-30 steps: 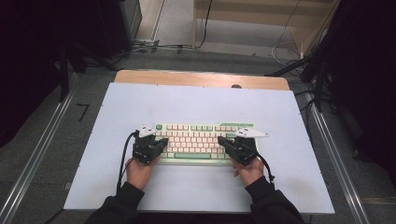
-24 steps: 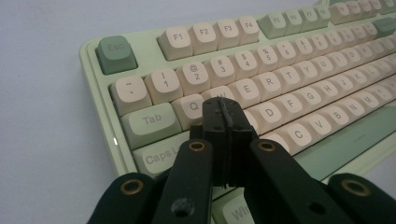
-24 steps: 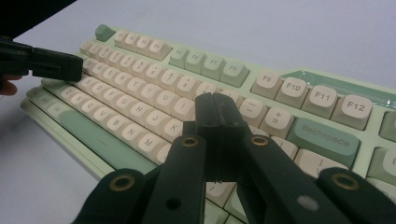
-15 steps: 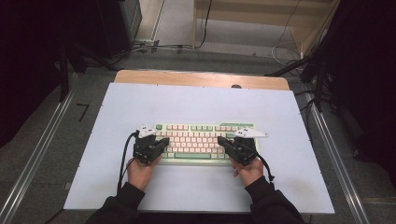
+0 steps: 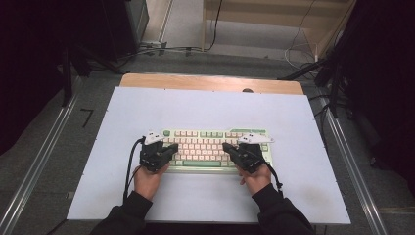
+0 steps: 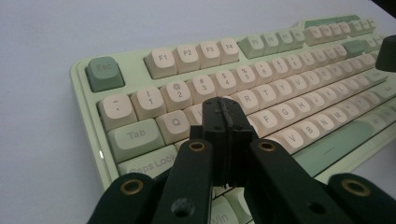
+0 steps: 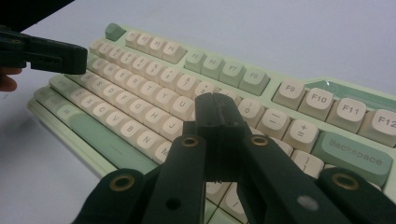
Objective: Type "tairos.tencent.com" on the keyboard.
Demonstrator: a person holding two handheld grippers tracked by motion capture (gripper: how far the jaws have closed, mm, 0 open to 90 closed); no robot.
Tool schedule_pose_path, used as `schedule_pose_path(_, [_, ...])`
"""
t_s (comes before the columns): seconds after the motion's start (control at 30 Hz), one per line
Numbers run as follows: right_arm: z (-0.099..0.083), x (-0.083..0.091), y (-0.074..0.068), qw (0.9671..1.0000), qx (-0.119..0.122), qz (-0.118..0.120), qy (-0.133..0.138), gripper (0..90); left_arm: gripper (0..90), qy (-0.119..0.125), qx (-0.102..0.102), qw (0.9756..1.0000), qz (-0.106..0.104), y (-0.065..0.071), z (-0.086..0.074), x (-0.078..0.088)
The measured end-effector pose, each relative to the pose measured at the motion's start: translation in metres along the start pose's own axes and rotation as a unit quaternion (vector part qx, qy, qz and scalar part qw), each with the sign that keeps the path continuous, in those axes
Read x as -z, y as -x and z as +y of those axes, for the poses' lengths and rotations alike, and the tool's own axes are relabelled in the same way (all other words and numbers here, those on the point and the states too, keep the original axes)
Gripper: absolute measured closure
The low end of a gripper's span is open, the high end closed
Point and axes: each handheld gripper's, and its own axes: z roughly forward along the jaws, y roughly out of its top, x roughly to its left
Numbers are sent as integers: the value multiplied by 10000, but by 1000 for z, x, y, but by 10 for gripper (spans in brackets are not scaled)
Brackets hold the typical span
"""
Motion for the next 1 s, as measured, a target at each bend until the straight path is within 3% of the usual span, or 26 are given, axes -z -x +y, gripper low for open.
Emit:
schedule_pose_path(0.47, [3, -23, -9, 9999, 92, -35, -114, 878, 900, -30, -12, 10000, -7, 1, 0, -2])
schedule_pose_path(1.0, [8, -36, -12, 9995, 133, -173, -244, 878, 900, -41, 7, 10000, -3, -1, 0, -2])
